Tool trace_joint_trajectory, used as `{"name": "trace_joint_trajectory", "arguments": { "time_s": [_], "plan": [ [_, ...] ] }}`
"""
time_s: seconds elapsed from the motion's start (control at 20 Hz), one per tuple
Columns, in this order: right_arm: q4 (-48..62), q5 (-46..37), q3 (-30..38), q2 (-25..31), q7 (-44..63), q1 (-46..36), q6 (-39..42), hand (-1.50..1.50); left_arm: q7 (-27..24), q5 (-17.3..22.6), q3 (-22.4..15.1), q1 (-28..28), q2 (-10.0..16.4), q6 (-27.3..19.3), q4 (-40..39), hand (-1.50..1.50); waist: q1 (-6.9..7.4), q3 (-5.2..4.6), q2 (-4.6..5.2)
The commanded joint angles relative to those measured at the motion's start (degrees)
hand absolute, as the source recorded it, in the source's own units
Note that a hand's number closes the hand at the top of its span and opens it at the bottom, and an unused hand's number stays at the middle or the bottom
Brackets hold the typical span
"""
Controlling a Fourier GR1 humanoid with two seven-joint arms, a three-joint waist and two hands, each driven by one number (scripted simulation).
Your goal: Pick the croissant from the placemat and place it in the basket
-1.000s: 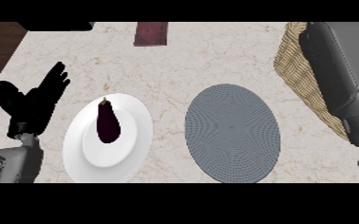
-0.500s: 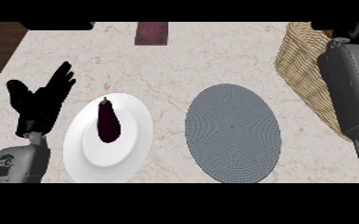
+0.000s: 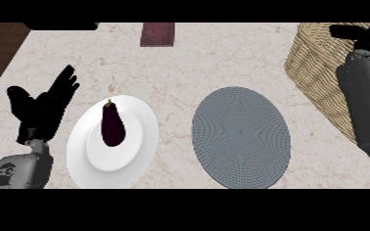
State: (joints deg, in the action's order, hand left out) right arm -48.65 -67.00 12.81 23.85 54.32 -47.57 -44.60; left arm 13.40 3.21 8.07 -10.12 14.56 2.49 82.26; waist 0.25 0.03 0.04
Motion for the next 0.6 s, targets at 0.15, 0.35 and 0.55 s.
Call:
{"name": "trace_joint_trajectory", "arguments": {
  "time_s": [0.15,0.35,0.55],
  "plan": [
    [-9.90,0.17,5.95,0.51,3.83,3.47,-10.76,-1.50,0.09,0.20,1.17,-0.77,0.34,-0.20,-1.89,0.00,-1.54,-0.02,-0.39],
    [-19.70,2.37,10.30,-0.52,4.51,8.65,-12.96,-1.50,0.84,1.39,2.31,0.75,1.99,1.23,-0.02,0.00,-2.17,0.01,-0.89],
    [-37.85,6.78,10.82,-1.94,4.94,20.12,-5.02,-1.50,0.29,1.02,2.20,1.26,1.11,0.62,-0.71,0.00,-3.49,-0.06,-1.18]
  ]
}}
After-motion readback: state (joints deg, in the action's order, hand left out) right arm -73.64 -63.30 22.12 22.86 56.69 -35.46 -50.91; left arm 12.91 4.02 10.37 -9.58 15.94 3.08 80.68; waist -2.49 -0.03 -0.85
